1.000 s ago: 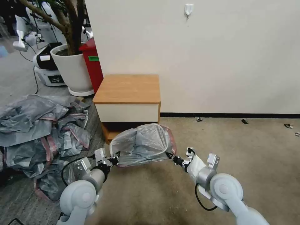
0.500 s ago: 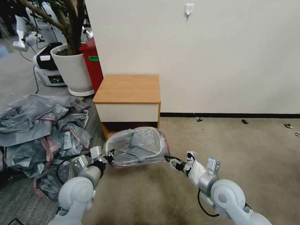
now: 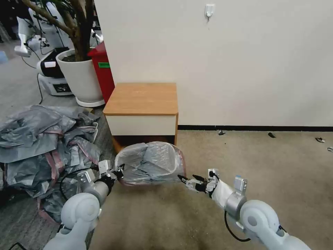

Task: Pick up the garbage bag from the table and place it over the trash can.

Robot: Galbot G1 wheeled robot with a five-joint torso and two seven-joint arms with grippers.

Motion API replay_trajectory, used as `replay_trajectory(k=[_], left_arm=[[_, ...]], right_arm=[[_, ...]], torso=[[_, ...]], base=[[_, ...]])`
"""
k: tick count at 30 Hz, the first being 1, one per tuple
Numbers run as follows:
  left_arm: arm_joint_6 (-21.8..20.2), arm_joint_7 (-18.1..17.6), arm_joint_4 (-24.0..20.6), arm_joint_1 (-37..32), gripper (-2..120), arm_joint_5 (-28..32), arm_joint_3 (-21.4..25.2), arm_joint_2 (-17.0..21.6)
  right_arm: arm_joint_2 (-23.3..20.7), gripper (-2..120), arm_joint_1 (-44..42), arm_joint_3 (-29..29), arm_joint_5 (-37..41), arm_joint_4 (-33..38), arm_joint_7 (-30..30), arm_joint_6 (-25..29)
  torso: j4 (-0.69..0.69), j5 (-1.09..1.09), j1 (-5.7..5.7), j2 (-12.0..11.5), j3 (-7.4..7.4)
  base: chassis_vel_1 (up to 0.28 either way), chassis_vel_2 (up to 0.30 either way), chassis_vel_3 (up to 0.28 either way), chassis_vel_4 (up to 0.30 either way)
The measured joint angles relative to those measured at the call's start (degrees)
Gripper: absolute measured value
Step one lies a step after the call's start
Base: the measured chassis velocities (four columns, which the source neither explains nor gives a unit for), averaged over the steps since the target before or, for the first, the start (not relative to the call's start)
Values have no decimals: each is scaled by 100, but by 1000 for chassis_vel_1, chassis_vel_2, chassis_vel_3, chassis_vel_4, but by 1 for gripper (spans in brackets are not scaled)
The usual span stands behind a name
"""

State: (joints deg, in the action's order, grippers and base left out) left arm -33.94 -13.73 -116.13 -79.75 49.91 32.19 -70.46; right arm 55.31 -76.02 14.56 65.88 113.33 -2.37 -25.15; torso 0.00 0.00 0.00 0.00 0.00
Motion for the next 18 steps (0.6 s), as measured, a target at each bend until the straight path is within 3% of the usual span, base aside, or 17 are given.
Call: replay_trajectory(k=[10,18], left_arm=[[69,466,9,-103,2,20,60,264],[73,495,-11,-129,2,-1,47,290]], right_arm=[[-211,98,489,-11,883,-175,-189,-388],[-310,90,764,-119,1102,-315,-285,-513]], torso=[[0,1,0,0,0],[0,0,0,0,0]], base=[[0,0,0,0],[0,0,0,0]])
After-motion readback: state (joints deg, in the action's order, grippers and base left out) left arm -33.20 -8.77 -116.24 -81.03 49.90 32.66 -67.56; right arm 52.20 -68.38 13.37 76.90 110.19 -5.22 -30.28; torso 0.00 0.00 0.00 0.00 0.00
